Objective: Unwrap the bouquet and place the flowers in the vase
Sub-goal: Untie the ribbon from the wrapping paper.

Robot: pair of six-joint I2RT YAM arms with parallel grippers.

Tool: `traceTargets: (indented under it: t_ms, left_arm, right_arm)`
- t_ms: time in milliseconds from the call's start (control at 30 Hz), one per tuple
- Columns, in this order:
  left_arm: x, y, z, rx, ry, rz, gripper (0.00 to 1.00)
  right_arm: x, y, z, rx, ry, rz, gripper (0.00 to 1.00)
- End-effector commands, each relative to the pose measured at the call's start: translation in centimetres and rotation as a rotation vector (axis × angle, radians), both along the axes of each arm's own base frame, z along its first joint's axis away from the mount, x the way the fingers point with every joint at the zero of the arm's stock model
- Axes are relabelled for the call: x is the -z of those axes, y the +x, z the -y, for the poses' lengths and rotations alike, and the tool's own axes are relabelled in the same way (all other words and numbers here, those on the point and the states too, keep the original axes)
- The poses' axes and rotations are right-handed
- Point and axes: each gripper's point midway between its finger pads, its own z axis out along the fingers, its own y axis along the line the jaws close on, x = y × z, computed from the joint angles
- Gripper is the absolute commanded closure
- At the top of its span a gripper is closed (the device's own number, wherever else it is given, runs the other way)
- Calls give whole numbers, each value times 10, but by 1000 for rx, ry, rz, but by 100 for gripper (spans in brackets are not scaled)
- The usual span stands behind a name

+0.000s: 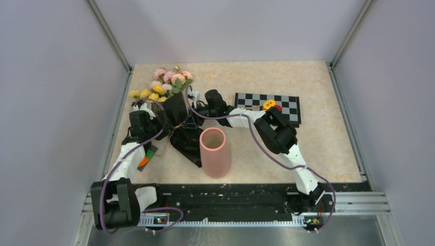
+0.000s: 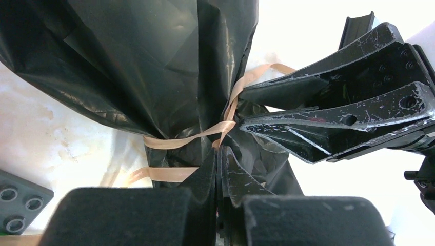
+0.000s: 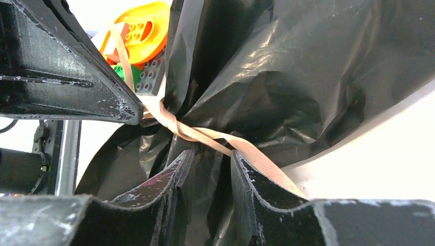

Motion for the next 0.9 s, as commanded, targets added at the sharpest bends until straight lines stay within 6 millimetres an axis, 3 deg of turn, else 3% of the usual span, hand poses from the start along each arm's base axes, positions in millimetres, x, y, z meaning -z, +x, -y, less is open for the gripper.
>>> traceTargets:
  t_ms: [0,400,633,767,867]
  left_arm:
    - [-25,12,-2,9,5,60,100]
    - [-22,11,1,33,0,30,100]
    - [-17,9,2,42,2,13,100]
    - [-15,7,2,51,4,7,100]
    - [-15,6,5,71,-1,7,100]
  right_arm:
    - [-19,9,-12,-13,44,91,65]
    - [-2,10,-16,-17,0,120,59]
    - [6,21,-17,44,-37,184,57]
    - [10,28,-14,90,-56,224,57]
    - [9,31,-12,125,-61,257,64]
